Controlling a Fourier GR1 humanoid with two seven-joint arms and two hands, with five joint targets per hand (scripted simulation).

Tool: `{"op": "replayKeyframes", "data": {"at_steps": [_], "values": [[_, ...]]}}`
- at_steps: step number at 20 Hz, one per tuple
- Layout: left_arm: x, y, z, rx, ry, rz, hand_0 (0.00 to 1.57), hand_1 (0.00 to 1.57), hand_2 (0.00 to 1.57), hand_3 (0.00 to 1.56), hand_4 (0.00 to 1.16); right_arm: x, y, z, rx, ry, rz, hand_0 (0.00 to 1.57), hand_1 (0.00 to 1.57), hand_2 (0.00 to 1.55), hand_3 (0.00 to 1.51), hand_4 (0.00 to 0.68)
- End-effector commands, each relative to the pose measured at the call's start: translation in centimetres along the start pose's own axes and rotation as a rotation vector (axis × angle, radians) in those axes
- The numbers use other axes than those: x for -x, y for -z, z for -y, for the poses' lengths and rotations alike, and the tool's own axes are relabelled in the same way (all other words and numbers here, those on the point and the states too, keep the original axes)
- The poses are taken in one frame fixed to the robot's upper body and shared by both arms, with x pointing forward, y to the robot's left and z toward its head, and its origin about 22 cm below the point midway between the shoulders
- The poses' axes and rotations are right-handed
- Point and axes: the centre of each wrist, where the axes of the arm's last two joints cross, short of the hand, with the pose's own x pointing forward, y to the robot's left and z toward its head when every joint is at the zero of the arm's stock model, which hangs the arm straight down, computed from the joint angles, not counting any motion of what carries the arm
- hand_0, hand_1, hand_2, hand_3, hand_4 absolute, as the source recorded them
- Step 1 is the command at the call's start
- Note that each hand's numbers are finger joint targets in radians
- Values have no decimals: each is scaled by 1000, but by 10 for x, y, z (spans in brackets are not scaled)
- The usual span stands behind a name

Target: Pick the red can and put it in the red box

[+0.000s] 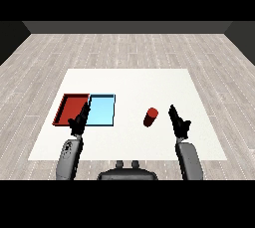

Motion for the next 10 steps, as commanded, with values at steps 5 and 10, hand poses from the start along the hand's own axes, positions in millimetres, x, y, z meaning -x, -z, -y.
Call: {"op": "replayKeyframes", "data": {"at_steps": [5, 10], "values": [[3, -10, -8, -51, 15, -8, 0, 0, 0, 0, 0, 7, -7, 33, 7, -10, 27, 0, 0, 0, 0, 0], [-10, -13, 5, -76, -66, 369, 0, 0, 0, 0, 0, -4, -10, 20, -68, 165, 311, 0, 0, 0, 0, 0]]}}
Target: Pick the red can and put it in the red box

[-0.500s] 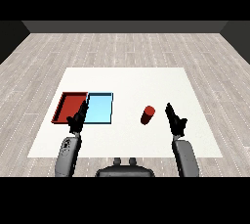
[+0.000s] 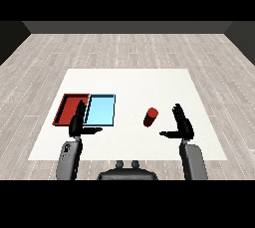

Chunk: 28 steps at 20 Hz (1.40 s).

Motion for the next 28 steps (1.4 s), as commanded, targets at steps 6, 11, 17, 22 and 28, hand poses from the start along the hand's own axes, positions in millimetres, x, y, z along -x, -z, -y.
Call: {"op": "replayKeyframes", "data": {"at_steps": [6, 11, 17, 22, 28], "values": [[9, -5, -15, -30, -47, 159, 0, 0, 0, 0, 0, 10, -2, 0, -51, 52, 149, 0, 0, 0, 0, 0], [2, -13, -24, -19, -35, 163, 0, 0, 0, 0, 0, 6, -3, 11, -42, 63, 132, 0, 0, 0, 0, 0], [1, 4, -12, -20, -50, 152, 0, 0, 0, 0, 0, 30, -6, 16, -36, 90, 117, 0, 0, 0, 0, 0], [2, -4, -18, -14, -28, 172, 0, 0, 0, 0, 0, 15, 20, 1, -40, 79, 131, 0, 0, 0, 0, 0], [10, 7, -26, -2, -50, 155, 0, 0, 0, 0, 0, 24, 15, 17, -28, 104, 86, 0, 0, 0, 0, 0]]}}
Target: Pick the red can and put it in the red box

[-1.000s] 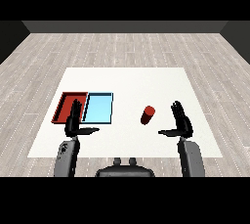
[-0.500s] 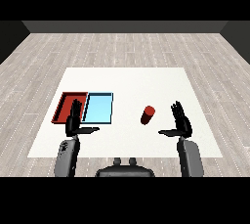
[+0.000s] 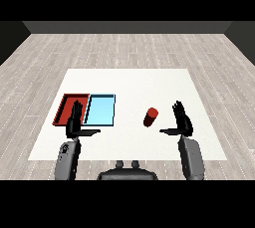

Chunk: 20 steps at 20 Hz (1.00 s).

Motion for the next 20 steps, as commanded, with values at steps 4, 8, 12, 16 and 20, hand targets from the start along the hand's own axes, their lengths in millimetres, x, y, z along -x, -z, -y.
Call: {"op": "replayKeyframes", "data": {"at_steps": [4, 8, 12, 16, 20], "values": [[-6, -8, 13, -14, 15, 8, 0, 0, 0, 0, 0, 19, 25, -6, 1, 47, -19, 0, 0, 0, 0, 0], [18, -9, 27, -13, -23, -5, 0, 0, 0, 0, 0, 28, 28, -16, 14, 69, -48, 0, 0, 0, 0, 0], [7, 1, 0, -15, -31, 19, 0, 0, 0, 0, 0, 33, 12, -28, -7, 95, -67, 0, 0, 0, 0, 0], [-4, -17, 4, -31, -39, -6, 0, 0, 0, 0, 0, 46, 31, -56, 0, 100, -72, 0, 0, 0, 0, 0], [-11, -7, 13, -15, -42, 25, 0, 0, 0, 0, 0, 55, 15, -33, -19, 145, -64, 0, 0, 0, 0, 0]]}}
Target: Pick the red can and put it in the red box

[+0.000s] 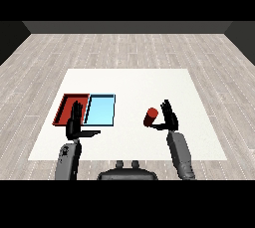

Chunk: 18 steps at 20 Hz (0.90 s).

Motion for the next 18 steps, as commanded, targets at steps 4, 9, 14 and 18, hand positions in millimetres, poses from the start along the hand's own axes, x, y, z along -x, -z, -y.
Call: {"op": "replayKeyframes", "data": {"at_steps": [4, 9, 14, 18], "values": [[-7, 9, 13, -6, 9, -2, 0, 0, 0, 0, 0, 20, -26, -9, 18, 59, -10, 0, 0, 0, 0, 0], [5, 0, 10, 7, -8, 0, 0, 0, 0, 0, 0, 36, 5, -29, 15, 32, -24, 0, 0, 0, 0, 0], [-16, -3, 3, -22, 4, 1, 0, 0, 0, 0, 0, 18, 8, -17, 11, 49, -52, 0, 0, 0, 0, 0], [1, 0, -3, -2, 8, 14, 0, 0, 0, 0, 0, 35, 7, -15, 26, 57, -48, 0, 0, 0, 0, 0]]}}
